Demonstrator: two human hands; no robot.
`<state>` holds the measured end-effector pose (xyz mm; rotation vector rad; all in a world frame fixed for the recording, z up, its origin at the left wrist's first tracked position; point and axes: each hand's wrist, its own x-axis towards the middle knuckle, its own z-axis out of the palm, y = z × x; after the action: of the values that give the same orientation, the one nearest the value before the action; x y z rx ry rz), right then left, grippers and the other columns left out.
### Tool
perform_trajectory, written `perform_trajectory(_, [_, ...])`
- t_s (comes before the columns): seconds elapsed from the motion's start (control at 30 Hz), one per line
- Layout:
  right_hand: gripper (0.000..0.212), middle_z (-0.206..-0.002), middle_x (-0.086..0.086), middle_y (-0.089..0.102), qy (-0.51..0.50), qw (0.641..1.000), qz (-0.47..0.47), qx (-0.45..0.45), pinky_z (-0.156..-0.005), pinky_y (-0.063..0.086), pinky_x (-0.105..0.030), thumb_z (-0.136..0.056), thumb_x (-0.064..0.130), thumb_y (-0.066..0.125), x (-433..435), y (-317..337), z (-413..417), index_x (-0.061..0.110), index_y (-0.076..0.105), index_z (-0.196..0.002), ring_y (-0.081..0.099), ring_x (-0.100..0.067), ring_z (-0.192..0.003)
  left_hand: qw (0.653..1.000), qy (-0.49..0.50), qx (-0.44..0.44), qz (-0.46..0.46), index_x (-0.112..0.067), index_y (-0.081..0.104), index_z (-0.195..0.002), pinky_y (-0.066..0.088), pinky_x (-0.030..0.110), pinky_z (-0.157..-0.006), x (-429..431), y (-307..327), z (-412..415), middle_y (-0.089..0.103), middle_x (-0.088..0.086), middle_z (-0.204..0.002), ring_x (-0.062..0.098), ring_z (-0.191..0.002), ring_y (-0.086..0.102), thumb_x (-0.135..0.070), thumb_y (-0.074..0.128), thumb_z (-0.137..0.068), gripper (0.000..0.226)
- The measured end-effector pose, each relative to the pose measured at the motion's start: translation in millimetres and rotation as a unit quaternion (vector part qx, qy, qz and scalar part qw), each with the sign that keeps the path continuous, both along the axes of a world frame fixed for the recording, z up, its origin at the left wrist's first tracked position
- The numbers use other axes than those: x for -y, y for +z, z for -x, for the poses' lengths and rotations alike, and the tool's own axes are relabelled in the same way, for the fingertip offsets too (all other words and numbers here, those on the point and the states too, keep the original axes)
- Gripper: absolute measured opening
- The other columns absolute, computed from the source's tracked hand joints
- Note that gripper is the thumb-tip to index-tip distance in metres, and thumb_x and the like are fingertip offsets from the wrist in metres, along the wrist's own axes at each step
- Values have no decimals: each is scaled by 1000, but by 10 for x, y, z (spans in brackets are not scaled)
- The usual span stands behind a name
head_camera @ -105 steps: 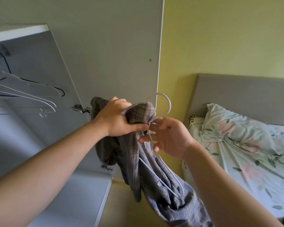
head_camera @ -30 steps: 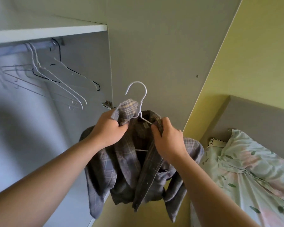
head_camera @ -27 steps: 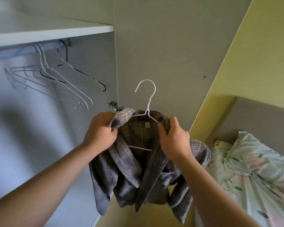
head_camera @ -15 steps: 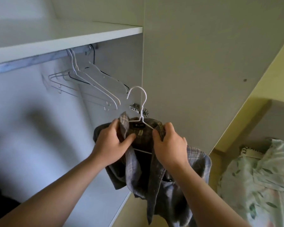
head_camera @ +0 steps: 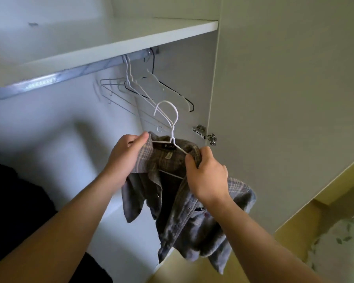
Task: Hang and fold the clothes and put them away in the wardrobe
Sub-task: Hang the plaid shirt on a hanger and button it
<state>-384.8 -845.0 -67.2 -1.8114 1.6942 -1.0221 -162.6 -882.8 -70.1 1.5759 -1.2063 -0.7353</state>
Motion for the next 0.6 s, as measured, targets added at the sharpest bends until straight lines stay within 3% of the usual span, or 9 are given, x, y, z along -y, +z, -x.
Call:
perform_trajectory(0.07, [26,-69,3,60,28,1000,4,-5,-87,43,-47,-102,45,43,49,45,-71,26,35,-85,53,-24,-64,997,79,7,10,-25,65,-87,47,30,-71,3,74,-69,68,-11,-74,5,-71,66,-80,66,-63,60])
perform_trajectory(0.17, [21,-71,7,61,52,999,10,6,-87,35,-43,-99,44,45,95,73,-174,26,35,-95,55,-28,-70,991,93,91,14,-36,64,-93,47,29,-66,-2,151,-178,65,-9,-72,-1,-61,60,-79,68,-62,54])
perform_trajectory(0.33, [21,-74,5,66,76,997,2,25,-91,33,-43,-98,47,44,183,57,-312,31,33,-107,62,-30,-80,968,108,228,6,-39,64,-73,51,27,-77,8,198,-354,69,-15,-77,5,-77,66,-69,61,-66,31])
perform_trajectory(0.43, [28,-80,4,69,86,996,1,19,-89,28,-39,-98,49,43,259,36,-419,29,41,-119,65,-30,-88,953,134,272,-5,-33,69,-77,52,27,-80,59,174,-460,72,-13,-84,12,-84,68,-57,66,-72,25])
perform_trajectory(0.5, [33,-84,4,70,85,996,-5,5,-87,25,-38,-99,48,42,309,23,-492,27,47,-125,66,-30,-92,958,132,249,-60,-22,73,-85,55,32,-84,141,146,-566,74,-5,-88,19,-89,69,-54,69,-76,33])
perform_trajectory(0.6, [35,-79,7,64,78,997,-23,-10,-92,29,-41,-99,46,43,418,-22,-588,26,51,-127,65,-30,-94,950,74,249,-175,-6,71,-79,52,34,-68,271,124,-668,71,5,-70,25,-71,69,-61,58,-72,57])
